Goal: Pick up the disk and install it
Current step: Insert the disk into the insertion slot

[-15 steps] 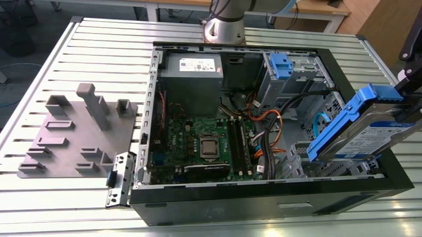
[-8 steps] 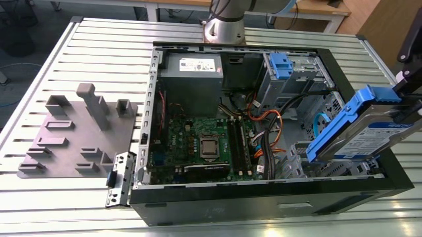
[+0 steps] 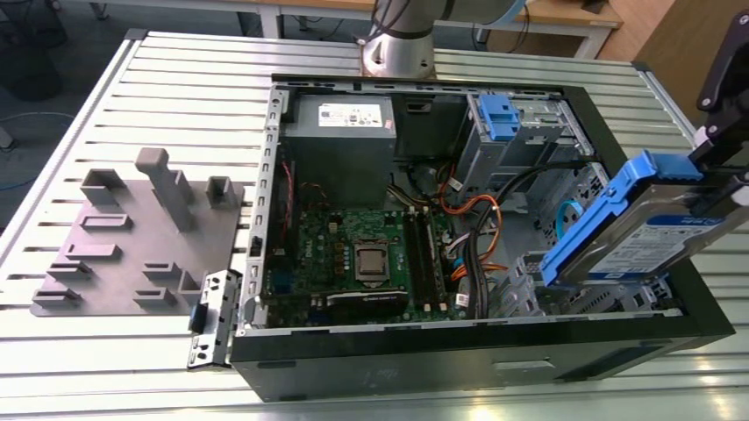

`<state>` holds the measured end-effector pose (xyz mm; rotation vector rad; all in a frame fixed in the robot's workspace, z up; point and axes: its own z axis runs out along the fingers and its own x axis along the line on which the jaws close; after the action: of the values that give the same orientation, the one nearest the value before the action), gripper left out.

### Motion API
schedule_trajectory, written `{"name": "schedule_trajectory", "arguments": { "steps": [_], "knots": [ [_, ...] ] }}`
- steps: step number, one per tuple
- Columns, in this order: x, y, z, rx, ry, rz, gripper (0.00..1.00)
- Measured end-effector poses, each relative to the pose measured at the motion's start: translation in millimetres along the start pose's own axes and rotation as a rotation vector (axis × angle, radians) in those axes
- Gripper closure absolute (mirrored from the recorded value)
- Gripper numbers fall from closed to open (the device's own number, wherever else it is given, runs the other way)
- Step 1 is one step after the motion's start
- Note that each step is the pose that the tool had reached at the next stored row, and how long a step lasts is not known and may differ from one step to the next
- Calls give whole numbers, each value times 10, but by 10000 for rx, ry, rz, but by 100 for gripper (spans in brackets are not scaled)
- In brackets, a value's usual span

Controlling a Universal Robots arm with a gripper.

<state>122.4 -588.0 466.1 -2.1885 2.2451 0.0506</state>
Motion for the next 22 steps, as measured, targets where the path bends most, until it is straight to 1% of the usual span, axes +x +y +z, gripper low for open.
{"name": "schedule_trajectory", "arguments": {
  "steps": [2, 8, 13, 16, 20, 22],
  "knots": [
    [-8, 0, 18, 0, -14, 0, 65],
    [-55, 1, 45, -3, -127, -2, 65],
    [-82, 1, 81, -3, -147, -2, 65],
    [-89, 3, 88, -5, -185, -3, 65],
    [-90, 3, 111, -5, -201, -3, 65],
    [-90, 3, 113, -6, -231, -4, 65]
  ]
}}
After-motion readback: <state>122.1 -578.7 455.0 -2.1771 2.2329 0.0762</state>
